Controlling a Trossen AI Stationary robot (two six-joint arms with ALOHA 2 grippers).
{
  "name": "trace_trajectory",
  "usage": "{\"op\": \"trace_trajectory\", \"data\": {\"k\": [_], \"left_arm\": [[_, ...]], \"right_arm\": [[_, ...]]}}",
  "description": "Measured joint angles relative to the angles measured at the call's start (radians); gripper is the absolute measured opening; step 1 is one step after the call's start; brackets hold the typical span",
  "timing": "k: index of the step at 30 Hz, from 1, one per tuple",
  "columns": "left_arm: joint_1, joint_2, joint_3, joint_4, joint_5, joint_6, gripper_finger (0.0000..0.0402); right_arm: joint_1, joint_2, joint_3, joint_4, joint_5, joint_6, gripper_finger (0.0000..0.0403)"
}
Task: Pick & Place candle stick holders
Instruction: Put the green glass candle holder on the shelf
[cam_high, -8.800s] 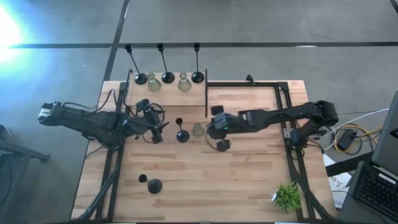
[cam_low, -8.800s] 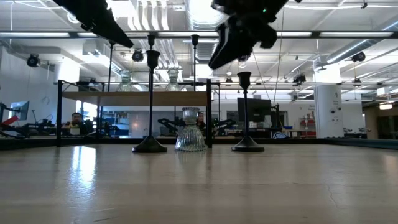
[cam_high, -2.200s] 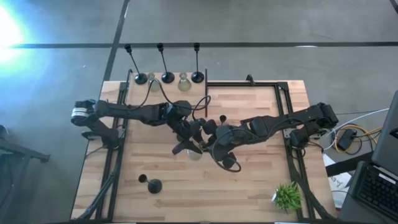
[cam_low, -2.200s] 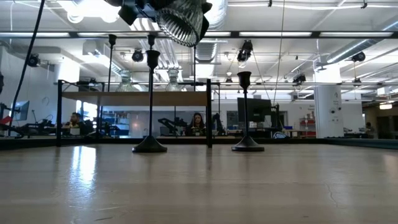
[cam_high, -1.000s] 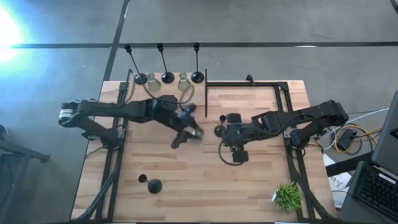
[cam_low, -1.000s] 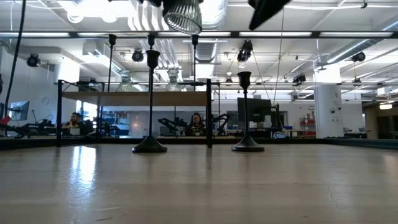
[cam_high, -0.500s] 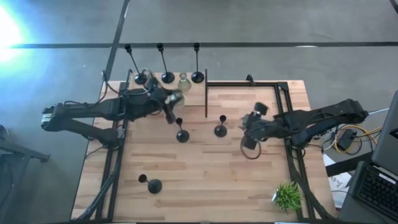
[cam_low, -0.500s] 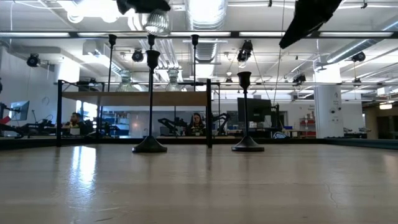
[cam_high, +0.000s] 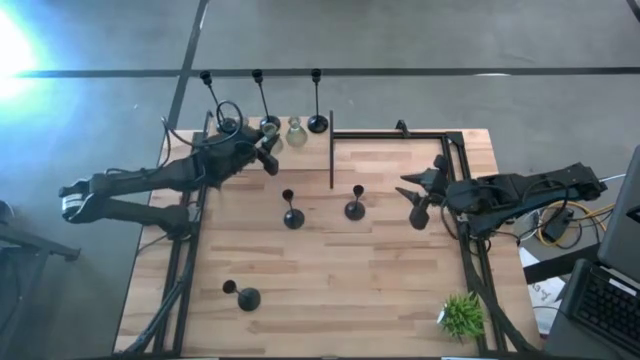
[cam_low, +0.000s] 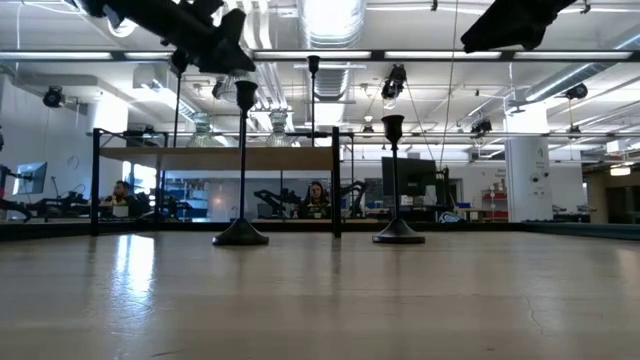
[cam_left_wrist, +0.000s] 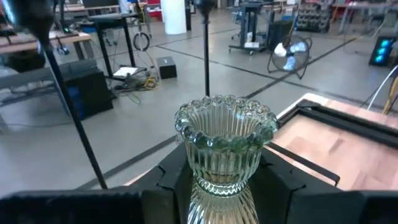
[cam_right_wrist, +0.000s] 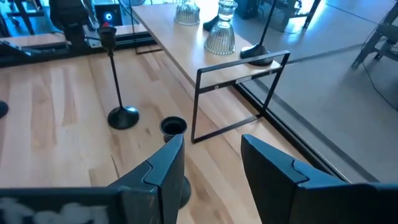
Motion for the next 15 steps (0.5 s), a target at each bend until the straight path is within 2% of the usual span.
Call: {"op": "trace_trajectory", "data": {"k": [11,15], "left_arm": [[0.085,0.002,-0.167,0.194,0.026,-0.018,0.0126],[0.105,0.004,-0.226,0.3,0.072,-0.037,0.0126]], "right_arm": [[0.0,0.001,-0.003,0.001,0.0,-0.025,0.0137],[0.0,0.003,-0.003,0.011,0.0,-0.033,0.0138]]}}
